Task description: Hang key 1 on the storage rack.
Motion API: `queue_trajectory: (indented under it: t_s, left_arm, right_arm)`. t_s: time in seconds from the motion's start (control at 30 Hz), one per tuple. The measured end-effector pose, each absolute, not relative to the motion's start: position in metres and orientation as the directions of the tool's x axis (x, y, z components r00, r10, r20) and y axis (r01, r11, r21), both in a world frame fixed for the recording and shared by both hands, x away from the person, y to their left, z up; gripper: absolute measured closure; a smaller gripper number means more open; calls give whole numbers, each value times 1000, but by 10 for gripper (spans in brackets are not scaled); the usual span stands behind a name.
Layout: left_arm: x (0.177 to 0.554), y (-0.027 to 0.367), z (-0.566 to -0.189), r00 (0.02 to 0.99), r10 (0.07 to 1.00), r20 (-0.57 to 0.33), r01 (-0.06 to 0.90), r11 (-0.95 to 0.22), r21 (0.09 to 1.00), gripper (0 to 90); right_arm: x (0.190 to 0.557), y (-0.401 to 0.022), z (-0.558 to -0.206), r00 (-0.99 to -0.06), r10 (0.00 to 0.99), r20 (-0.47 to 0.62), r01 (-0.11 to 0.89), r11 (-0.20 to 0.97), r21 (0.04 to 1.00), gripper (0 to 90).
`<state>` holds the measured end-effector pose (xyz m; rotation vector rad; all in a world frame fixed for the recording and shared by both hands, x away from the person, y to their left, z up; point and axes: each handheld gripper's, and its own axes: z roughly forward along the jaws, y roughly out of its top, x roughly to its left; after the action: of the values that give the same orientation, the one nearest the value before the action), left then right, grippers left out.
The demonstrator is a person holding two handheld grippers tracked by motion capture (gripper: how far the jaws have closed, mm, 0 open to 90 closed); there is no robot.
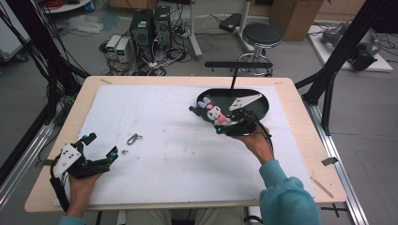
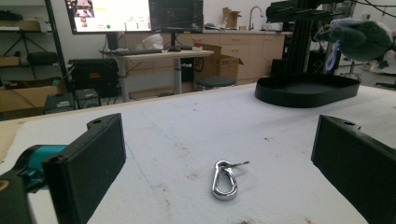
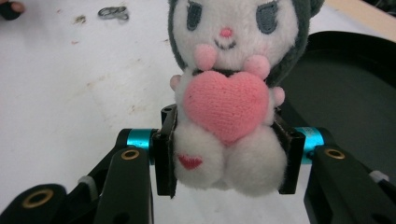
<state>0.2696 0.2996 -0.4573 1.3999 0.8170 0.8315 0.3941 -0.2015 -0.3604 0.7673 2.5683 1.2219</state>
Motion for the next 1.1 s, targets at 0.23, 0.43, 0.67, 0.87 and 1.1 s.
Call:
queue_trajectory:
  t_s: [0.23, 0.43, 0.67, 0.87, 1.1]
  left_arm:
    - [270, 300, -457, 489, 872, 4, -12, 2, 1000, 35]
    - [270, 300, -457, 489, 872, 4, -12, 2, 1000, 35]
    - [269, 299, -457, 487, 873, 4, -11, 2, 1000, 35]
    - [269, 299, -457, 488, 873, 4, -12, 2, 1000, 35]
    - [270, 299, -457, 489, 872, 3, -12, 3, 1000, 35]
  right_arm:
    - [398, -217, -356, -804, 593, 49, 396, 472, 788, 536]
    - [402, -230, -352, -755, 654, 37, 411, 428, 805, 536]
    - [407, -248, -345, -715, 697, 58, 427, 370, 825, 536]
    - [411, -262, -334, -679, 732, 56, 425, 330, 843, 536]
    - [415, -274, -324, -642, 764, 65, 436, 294, 851, 536]
